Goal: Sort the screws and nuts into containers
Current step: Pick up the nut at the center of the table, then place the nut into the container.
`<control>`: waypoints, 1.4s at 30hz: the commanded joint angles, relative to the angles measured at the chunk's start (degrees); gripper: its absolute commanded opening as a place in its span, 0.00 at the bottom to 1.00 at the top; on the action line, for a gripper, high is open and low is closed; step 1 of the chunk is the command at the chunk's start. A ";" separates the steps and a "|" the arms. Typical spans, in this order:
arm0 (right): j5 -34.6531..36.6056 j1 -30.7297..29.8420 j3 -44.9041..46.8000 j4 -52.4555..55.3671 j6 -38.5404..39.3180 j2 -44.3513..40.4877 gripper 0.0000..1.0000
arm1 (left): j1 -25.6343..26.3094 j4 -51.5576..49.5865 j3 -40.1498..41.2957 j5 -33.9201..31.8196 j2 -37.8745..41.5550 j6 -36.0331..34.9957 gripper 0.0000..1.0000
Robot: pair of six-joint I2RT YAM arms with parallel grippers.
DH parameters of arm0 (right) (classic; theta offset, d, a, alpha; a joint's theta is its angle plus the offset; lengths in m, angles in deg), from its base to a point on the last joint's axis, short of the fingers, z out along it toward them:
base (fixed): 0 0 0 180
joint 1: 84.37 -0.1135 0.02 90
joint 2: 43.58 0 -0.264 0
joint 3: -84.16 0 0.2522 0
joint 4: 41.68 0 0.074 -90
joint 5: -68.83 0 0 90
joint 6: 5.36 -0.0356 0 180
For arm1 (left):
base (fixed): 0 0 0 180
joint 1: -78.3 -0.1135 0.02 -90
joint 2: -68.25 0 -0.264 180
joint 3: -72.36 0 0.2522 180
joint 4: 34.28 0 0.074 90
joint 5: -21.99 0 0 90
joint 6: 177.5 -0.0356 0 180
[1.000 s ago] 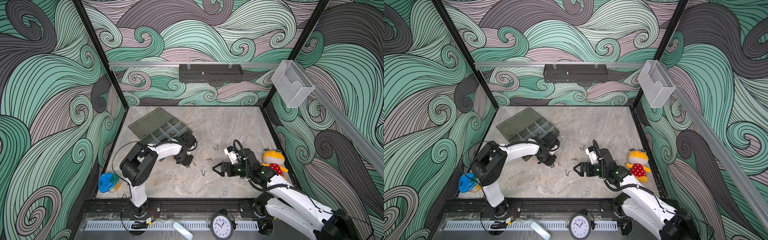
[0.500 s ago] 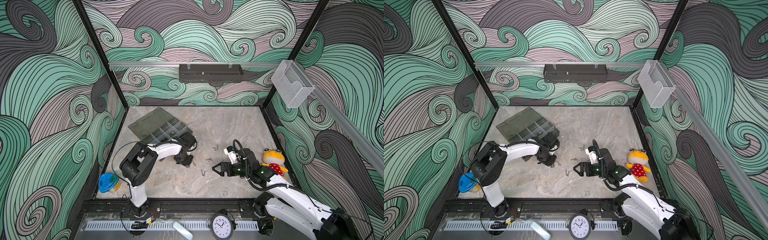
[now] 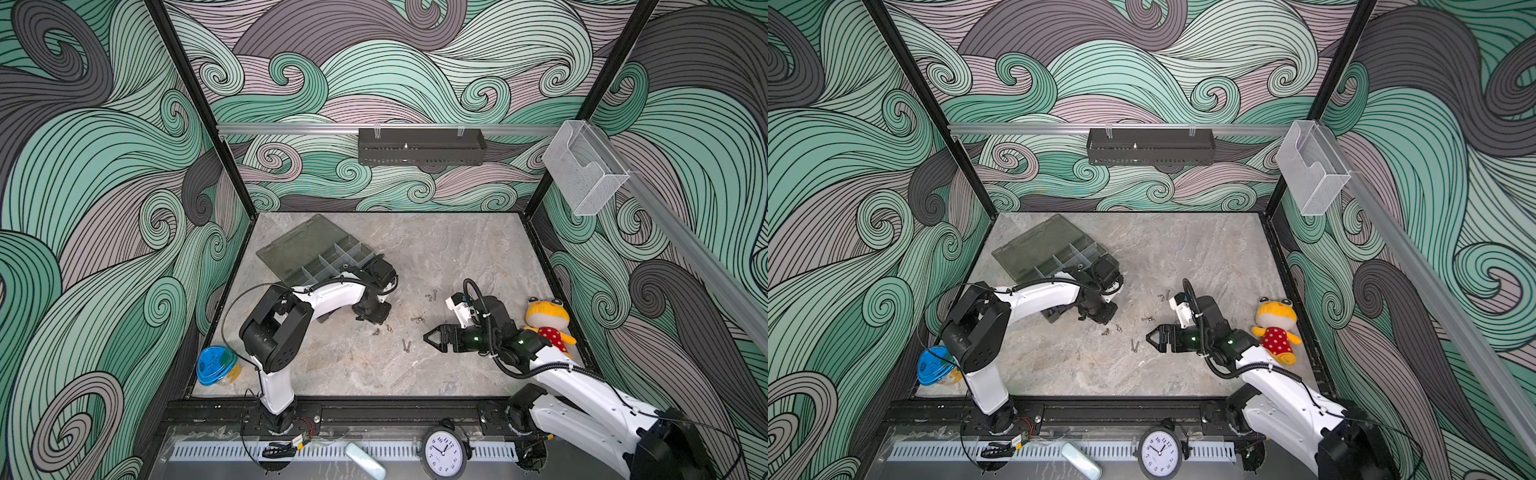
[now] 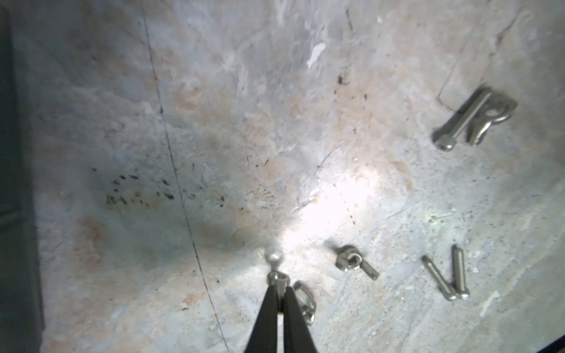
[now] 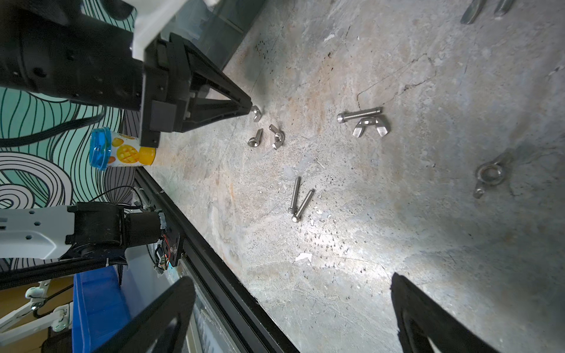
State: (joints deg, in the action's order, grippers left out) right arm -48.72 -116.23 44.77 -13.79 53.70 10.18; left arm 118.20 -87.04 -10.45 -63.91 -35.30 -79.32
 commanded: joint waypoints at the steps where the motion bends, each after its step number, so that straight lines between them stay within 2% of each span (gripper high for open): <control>1: -1.32 0.26 -2.72 -1.81 0.70 1.62 1.00 | -0.42 -2.01 -2.68 -1.06 0.67 -2.42 0.08; 5: -2.33 0.21 -4.80 -2.65 0.88 4.11 0.99 | -2.12 -1.52 -5.06 -2.22 0.83 -3.78 0.07; 11: -2.49 0.22 -8.71 -4.04 1.33 7.33 1.00 | -7.36 -0.74 -11.26 -1.77 -0.56 -6.85 0.06; 17: -3.93 0.13 -16.78 -4.44 3.20 14.56 1.00 | -12.86 1.87 -18.26 -1.75 -3.99 -8.18 0.06; 22: -5.08 0.13 -20.55 -5.25 4.60 19.77 1.00 | -15.70 4.00 -24.14 -4.35 -9.24 -9.43 0.07; 28: -5.67 0.30 -20.18 -6.80 5.37 23.52 1.00 | -18.46 7.20 -29.16 -5.61 -13.79 -8.98 0.06; 36: -7.51 1.09 -18.76 -9.19 5.38 27.39 1.00 | -20.72 8.13 -31.64 -5.32 -17.02 -9.75 0.07; 42: -8.00 1.75 -18.85 -9.02 5.54 27.82 1.00 | -20.87 6.58 -33.34 -5.68 -18.76 -9.86 0.11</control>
State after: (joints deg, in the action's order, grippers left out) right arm -55.43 -114.89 25.47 -21.48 57.94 38.09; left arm 97.48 -79.50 -41.77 -69.05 -53.22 -88.61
